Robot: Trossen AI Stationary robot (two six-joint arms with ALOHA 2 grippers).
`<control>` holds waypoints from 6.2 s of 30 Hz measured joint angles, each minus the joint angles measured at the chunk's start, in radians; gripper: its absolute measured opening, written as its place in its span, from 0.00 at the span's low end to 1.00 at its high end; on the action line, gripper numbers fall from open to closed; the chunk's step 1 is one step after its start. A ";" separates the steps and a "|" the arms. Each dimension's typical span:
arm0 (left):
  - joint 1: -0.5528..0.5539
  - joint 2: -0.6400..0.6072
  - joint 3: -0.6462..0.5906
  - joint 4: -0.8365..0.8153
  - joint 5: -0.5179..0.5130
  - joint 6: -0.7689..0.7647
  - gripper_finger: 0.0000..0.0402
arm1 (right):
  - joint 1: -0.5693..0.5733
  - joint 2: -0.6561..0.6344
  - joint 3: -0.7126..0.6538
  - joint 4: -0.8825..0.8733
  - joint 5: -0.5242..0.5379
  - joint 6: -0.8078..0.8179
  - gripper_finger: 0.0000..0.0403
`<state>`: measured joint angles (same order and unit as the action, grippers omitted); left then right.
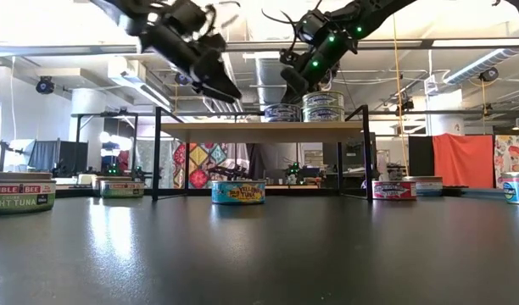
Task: Stack canned seafood by type on shelf
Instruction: Stack the dark blue tuna can on top of the dark blue tuna can on the shelf, then put the bottom blue yellow tuna can on the shelf
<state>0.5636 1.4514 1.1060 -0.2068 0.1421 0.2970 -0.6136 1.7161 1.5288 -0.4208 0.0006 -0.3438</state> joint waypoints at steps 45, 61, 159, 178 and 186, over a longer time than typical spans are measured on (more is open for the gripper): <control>-0.962 -0.452 -0.420 -0.520 -0.433 -0.812 0.94 | 0.337 -0.087 0.087 0.111 -0.133 0.046 0.03; -1.654 -0.139 -0.225 -0.631 -0.147 -1.654 0.88 | 0.846 -0.078 0.083 0.013 0.237 0.236 0.03; -1.357 0.108 -0.459 0.056 -0.938 -1.215 0.84 | 1.008 -0.076 -0.474 0.354 0.542 0.751 0.03; -1.128 0.109 -0.634 0.252 -0.941 -1.170 0.84 | 0.845 0.302 -0.326 0.483 0.465 0.534 0.03; -1.015 0.109 -0.640 0.295 -0.972 -1.032 0.84 | 0.932 0.294 -0.215 0.316 0.383 0.568 0.03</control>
<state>-0.4514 1.5604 0.4660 0.0877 -0.8303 -0.7349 0.3182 2.0103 1.3138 -0.1044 0.3834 0.2243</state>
